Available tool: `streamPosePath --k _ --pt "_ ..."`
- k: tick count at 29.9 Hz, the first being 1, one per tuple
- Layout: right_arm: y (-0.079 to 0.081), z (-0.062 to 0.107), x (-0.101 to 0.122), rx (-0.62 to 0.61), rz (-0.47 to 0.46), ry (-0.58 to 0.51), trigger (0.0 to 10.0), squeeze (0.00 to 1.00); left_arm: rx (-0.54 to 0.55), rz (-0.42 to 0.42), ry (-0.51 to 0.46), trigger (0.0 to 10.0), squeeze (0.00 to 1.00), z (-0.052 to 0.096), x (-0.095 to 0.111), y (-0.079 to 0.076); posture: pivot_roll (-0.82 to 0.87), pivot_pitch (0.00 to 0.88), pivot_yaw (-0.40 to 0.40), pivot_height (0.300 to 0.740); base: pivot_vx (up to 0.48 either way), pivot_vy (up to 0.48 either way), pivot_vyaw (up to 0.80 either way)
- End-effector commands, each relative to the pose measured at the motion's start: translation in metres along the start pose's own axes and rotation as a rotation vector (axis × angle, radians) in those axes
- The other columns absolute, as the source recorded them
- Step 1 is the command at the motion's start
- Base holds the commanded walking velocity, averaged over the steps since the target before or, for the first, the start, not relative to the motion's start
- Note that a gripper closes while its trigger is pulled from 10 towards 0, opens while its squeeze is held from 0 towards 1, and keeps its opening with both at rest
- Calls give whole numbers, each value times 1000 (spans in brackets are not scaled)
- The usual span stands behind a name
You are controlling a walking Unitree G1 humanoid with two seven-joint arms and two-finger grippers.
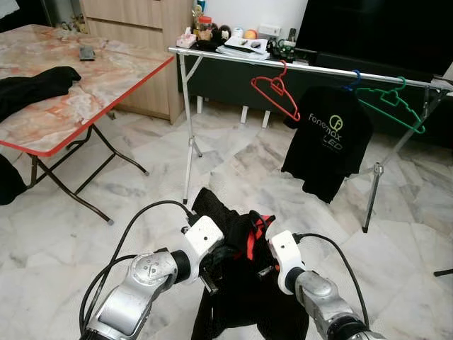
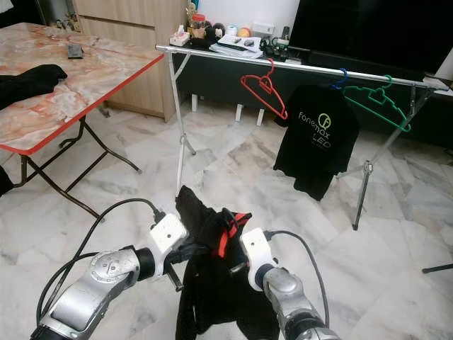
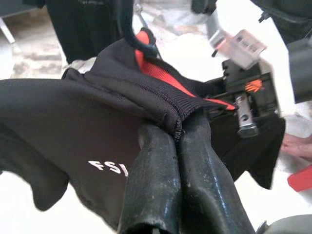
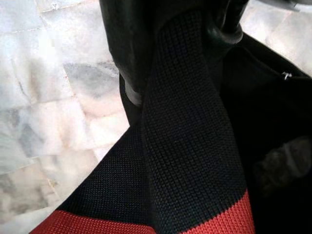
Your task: Hang hanger
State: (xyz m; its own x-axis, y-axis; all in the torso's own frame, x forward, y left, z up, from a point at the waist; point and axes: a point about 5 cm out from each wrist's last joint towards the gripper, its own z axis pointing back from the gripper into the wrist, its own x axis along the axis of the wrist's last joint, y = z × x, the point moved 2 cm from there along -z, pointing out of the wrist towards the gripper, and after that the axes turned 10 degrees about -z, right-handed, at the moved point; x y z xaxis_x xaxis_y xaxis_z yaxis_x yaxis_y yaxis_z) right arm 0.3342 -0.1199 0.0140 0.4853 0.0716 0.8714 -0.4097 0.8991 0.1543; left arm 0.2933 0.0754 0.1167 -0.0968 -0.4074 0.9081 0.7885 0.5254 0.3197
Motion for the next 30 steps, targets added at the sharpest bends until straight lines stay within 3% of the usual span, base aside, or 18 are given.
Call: streamPosePath --k 1,2,3,4,7,8,18,22,24,27,29,30 --pt "-12 5 -3 -53 -45 -20 0 0 -39 -13 -14 4039 0 -2 7 -7 138 63 -79 740 0 0 0" --pt "-22 10 -4 -82 -71 -27 0 0 -61 -18 -24 5765 0 -3 10 -11 139 63 -80 740 0 0 0" --pt "-24 11 -5 -87 -76 -29 0 0 -68 -17 -27 5765 0 -3 11 -12 139 63 -80 740 0 0 0" --pt "-28 13 -5 -98 -81 -35 0 0 -78 -19 -31 9529 0 -4 12 -14 139 63 -80 740 0 0 0" --pt "-33 17 -6 -112 -105 -42 0 0 -83 0 -30 10000 0 -4 12 -14 139 63 -80 740 0 0 0" --pt "-38 20 -9 -119 -117 -44 0 0 -97 4 -31 10000 1000 -4 12 -16 139 63 -80 740 0 0 0" --pt "-49 27 -8 -135 -142 -61 0 0 -146 1 -44 10000 1000 -1 16 -22 142 62 -81 740 0 0 0" --pt "-50 29 -10 -98 -128 -48 0 0 -115 -9 -45 10000 1000 1 17 -16 141 61 -82 740 0 0 0" --pt "-40 23 -5 -54 -64 -30 0 0 -69 -21 -25 10000 1000 7 12 -5 141 60 -83 740 0 0 0" --pt "-43 24 -5 -50 -16 -3 0 0 -58 -28 8 10000 1000 15 5 1 141 60 -83 740 0 0 0" --pt "-33 18 0 4 86 34 0 0 -49 -36 42 10000 1000 25 -3 5 141 59 -84 740 0 0 0" --pt "-33 18 0 4 86 34 0 0 -49 -36 42 10000 1000 25 -3 5 141 59 -84 740 0 0 0"
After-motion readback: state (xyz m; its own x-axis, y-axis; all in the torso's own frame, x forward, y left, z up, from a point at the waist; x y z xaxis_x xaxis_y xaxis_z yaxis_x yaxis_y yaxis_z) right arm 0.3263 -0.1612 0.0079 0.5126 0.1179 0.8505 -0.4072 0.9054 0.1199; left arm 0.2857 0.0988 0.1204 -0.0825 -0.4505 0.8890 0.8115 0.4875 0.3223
